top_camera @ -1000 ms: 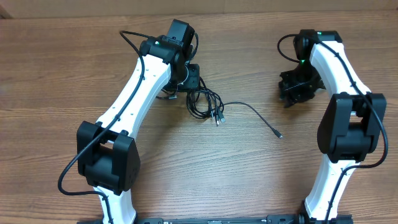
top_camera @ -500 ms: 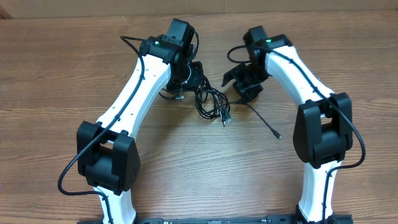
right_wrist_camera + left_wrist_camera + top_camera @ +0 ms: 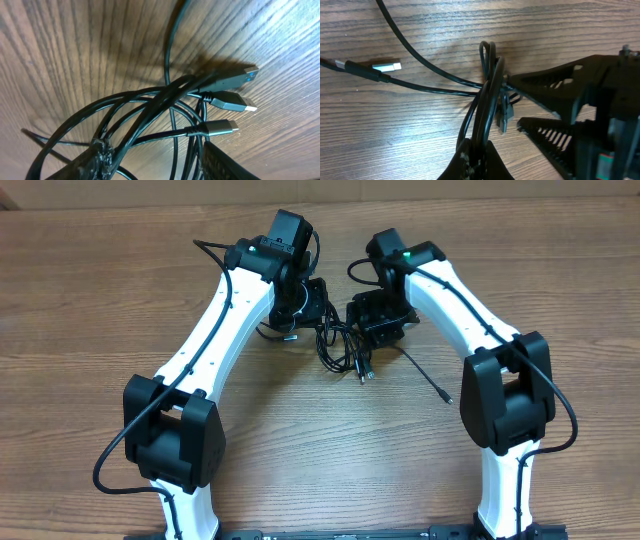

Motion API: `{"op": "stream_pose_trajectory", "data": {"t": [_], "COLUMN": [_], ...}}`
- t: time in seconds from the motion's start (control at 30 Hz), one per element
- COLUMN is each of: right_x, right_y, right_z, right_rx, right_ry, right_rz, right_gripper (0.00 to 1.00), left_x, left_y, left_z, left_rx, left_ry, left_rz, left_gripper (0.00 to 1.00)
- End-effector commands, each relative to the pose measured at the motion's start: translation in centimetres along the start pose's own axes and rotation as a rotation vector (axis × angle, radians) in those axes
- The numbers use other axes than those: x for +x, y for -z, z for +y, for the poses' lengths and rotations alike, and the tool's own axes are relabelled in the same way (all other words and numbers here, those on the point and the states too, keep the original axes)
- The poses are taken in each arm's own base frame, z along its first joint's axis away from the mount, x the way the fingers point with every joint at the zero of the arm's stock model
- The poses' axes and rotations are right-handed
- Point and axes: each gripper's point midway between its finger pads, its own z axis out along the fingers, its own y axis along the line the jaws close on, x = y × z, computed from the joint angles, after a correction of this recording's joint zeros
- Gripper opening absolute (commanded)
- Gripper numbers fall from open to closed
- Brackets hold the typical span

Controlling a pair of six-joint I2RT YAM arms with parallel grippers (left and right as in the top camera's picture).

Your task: Untangle cables

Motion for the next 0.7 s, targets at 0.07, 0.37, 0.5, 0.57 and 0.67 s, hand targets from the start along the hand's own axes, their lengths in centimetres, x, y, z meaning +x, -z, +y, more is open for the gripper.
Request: {"op": "stream_pose_trajectory", "data": {"t": [0.07,0.37,0.5,0.57,0.67], "right_x": [-0.4,-1.2,-1.1,-1.3,-1.3], "right_y": [0.1,0.1,0.0,0.1,0.0], "right_z": [0.4,0.6,0.7,0.7,0.6], "right_rx": [-0.020,-0.031,-0.033,-0.034,-0.033], "right_ry": [-0.029,-0.032,-0.030,-0.031,-0.050], "right_rz": [-0.097,-0.140,-0.141,-0.149,-0.149], "right_gripper": [0.55,0.39,0.35,0.34,0.34], "left_x": [0.4,0.4,0.5,0.5,0.5], "left_y": [0.4,0.4,0.4,0.4,0.4], "left_z": [-0.8,-0.9,-1.3,-1.3,-1.3], "left_rx": [0.029,0.032,0.054,0.054,0.054], "left_ry": [0.007,0.007,0.006,0.006,0.006], "left_rz": [0.007,0.009,0.016,0.017,0.017], "left_gripper": [0.04,0.04,0.04,0.04,0.04]}}
